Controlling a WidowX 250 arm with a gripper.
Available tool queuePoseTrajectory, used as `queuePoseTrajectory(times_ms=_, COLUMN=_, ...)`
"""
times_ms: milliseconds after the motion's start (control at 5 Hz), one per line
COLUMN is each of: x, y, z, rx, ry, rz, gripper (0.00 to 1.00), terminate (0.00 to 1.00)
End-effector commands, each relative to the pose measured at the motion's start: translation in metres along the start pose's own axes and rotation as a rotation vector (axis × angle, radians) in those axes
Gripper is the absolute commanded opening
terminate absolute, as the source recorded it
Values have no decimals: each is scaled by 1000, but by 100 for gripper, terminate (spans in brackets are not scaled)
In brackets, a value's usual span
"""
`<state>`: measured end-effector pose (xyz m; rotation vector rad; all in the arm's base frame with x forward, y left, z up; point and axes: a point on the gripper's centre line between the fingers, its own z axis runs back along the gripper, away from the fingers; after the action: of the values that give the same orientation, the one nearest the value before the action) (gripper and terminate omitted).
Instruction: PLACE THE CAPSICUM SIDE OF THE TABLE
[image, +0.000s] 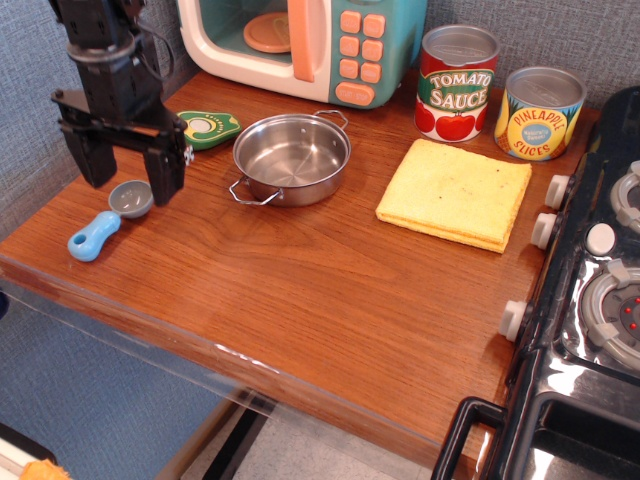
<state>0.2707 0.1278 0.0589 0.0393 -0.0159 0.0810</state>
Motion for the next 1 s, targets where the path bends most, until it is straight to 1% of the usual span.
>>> queuePoseTrajectory(times_ms=0, x=82, y=44, z=18, rx=57, ry=-99, rz=172, gripper=100, terminate=0)
queuePoseTrajectory(times_ms=200, x=115, y=60, z=12, rx=75, ry=-109, rz=225, gripper=100, terminate=0)
queuePoseTrajectory(times_ms=400, x=124, y=58, z=-4, rx=77, ry=-79, rz=209, gripper=100, terminate=0)
queuePoseTrajectory(times_ms=600, x=116, y=37, z=-17, rx=42, ry=-58, rz=150, gripper=100, terminate=0)
queuePoseTrajectory(times_ms=800, x=115, y=21, z=-22, rx=24, ry=-62, rz=121, gripper=100, terminate=0)
